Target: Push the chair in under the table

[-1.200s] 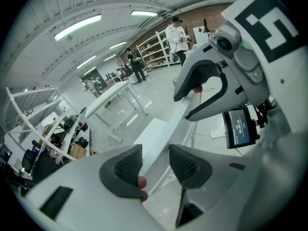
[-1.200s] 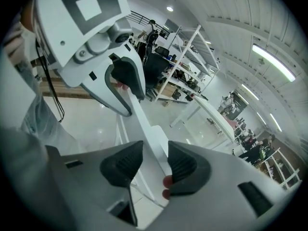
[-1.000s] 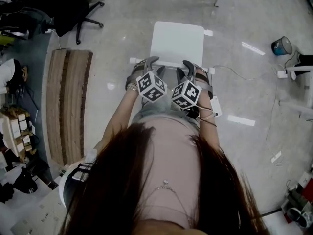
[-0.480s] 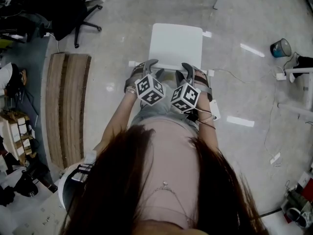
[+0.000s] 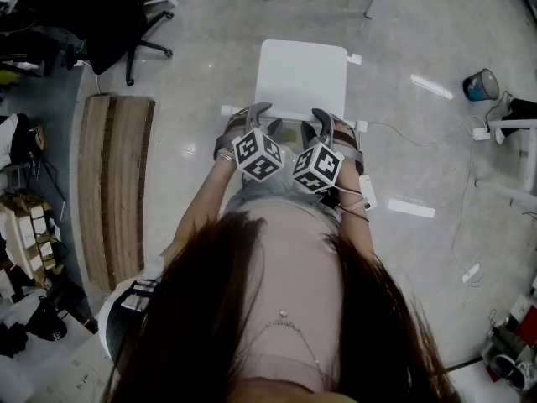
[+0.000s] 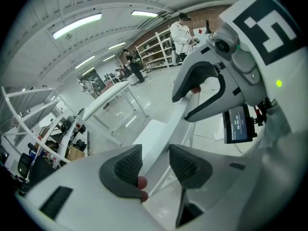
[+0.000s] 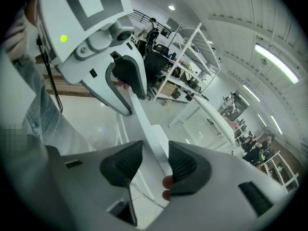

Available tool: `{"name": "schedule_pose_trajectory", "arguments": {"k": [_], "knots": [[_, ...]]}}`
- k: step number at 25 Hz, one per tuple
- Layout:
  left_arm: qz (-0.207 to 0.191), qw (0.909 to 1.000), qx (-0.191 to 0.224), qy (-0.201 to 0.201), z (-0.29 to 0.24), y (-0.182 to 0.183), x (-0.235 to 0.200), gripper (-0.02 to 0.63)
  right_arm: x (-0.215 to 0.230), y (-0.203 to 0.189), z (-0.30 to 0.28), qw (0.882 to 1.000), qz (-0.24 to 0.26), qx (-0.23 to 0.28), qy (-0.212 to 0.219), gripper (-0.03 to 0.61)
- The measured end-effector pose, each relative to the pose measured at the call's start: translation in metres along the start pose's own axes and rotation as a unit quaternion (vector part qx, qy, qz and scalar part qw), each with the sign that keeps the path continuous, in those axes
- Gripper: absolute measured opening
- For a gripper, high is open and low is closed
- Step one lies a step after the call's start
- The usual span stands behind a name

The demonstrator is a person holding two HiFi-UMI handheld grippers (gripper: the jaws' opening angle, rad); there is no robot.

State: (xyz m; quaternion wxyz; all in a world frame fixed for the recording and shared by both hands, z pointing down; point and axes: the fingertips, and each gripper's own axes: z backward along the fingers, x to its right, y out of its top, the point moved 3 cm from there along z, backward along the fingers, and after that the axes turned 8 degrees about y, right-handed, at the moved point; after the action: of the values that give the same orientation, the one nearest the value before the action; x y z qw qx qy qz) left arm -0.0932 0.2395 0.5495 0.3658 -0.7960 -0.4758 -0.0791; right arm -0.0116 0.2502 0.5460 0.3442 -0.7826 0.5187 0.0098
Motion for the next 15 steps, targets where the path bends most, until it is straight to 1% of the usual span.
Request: {"name": "schedule_pose_trajectory", "arguments": {"k": [11,15], "knots": [[0.001,0.9999,-0.003,-0.012,-0.021,0.007,-0.023,0.183,0.024,0.009,-0.019,1.000,-0.009,-0.008,0.010,0.169],[0.002,0.9999,-0.005,-0.015,-0.030,0.008,-0.033,0.184,0.032,0.013,-0.027,1.000,-0.009,-0.009,0.005,0.170]]}}
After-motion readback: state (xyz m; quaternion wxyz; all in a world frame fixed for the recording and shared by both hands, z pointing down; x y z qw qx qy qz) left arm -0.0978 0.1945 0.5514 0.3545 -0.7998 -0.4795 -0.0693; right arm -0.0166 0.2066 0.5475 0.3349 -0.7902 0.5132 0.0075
